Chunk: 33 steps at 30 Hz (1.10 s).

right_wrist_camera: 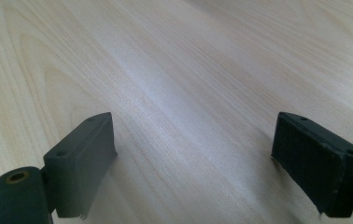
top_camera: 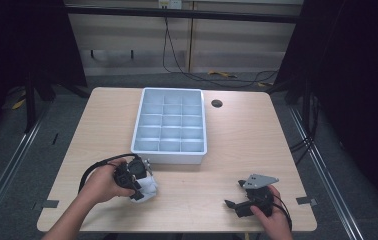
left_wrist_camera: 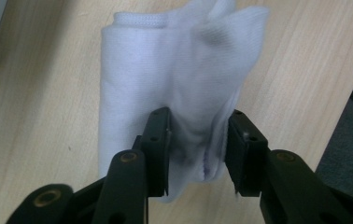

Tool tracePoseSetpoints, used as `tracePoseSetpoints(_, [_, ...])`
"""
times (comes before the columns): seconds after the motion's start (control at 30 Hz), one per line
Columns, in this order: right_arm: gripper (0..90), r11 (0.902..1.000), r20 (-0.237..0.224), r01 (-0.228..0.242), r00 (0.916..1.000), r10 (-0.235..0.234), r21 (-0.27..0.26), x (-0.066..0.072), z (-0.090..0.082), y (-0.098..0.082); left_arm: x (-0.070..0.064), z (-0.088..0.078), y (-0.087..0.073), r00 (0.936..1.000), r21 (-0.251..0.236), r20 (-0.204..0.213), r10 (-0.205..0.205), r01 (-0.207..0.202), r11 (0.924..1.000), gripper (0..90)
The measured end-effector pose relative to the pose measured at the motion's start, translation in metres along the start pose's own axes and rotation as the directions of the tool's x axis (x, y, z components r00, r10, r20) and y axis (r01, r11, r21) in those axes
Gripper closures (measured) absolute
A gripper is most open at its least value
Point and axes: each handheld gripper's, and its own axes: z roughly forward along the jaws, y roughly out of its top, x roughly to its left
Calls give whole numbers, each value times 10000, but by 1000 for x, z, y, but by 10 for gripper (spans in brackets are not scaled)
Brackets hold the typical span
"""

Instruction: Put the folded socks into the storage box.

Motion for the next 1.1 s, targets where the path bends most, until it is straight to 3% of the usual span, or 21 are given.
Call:
tracePoseSetpoints(0.17, [127,10000,2,-1,10000,1,3,0,0,0,4,-13,3,9979,-101,99,-644,645,9979,770])
tracePoseSetpoints(0.23, [127,10000,3,-7,10000,7,6,0,0,0,5,-16,3,9974,-141,88,-712,713,9974,802])
tracePoseSetpoints(0.53, [127,10000,-14,-2,10000,2,12,0,0,0,11,-27,5,9911,-12,538,-1220,1223,9925,817])
tracePoseSetpoints(0.9, [127,10000,-9,15,10000,-15,2,0,0,0,23,-67,10,9835,-392,352,-1772,1785,9832,815])
tracePoseSetpoints(1.1, [127,10000,-12,8,10000,-8,7,0,0,0,34,-77,12,9808,-432,203,-1942,1949,9799,816])
